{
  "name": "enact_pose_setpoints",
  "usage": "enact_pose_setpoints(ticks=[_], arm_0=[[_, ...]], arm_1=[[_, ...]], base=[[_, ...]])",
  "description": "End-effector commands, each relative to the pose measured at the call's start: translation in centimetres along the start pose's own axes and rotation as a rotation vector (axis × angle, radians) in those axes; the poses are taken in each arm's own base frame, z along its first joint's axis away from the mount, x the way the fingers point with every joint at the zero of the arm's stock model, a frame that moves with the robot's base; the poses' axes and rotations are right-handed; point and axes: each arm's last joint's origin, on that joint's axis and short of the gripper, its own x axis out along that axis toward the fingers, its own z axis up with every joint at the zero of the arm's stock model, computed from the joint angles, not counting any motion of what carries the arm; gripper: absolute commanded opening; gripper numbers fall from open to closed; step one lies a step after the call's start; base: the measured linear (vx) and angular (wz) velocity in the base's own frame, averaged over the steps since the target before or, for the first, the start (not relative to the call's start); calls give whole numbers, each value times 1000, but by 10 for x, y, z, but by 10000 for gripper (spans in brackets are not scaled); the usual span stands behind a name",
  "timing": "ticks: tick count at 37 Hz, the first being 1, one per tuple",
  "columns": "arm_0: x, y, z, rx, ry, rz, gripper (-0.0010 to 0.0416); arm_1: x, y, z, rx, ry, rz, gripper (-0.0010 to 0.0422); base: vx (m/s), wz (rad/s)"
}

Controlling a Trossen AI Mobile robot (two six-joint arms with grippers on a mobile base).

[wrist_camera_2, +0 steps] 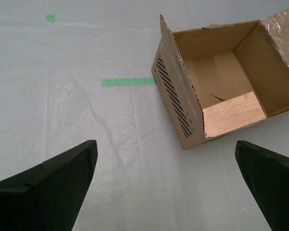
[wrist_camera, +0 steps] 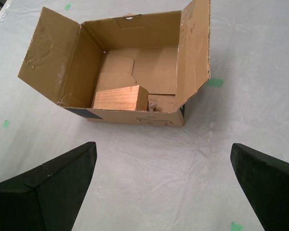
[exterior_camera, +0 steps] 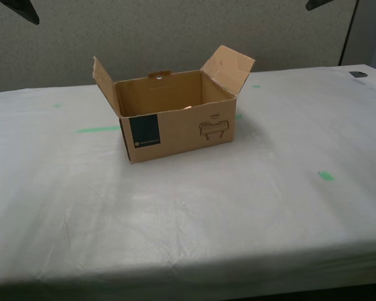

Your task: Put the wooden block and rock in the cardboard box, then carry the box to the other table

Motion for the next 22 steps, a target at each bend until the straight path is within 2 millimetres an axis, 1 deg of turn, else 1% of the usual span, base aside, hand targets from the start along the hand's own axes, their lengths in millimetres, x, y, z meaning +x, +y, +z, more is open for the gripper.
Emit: enact_pose_setpoints(ticks=[1, 22], arm_0=[[0, 0, 0, 2, -2, -1, 387], [0, 0, 0, 2, -2, -1, 387]], arm_1=[[0, 0, 0, 3, -1, 0, 391], [0, 0, 0, 3, -1, 1, 391]], base=[[0, 0], [0, 0]])
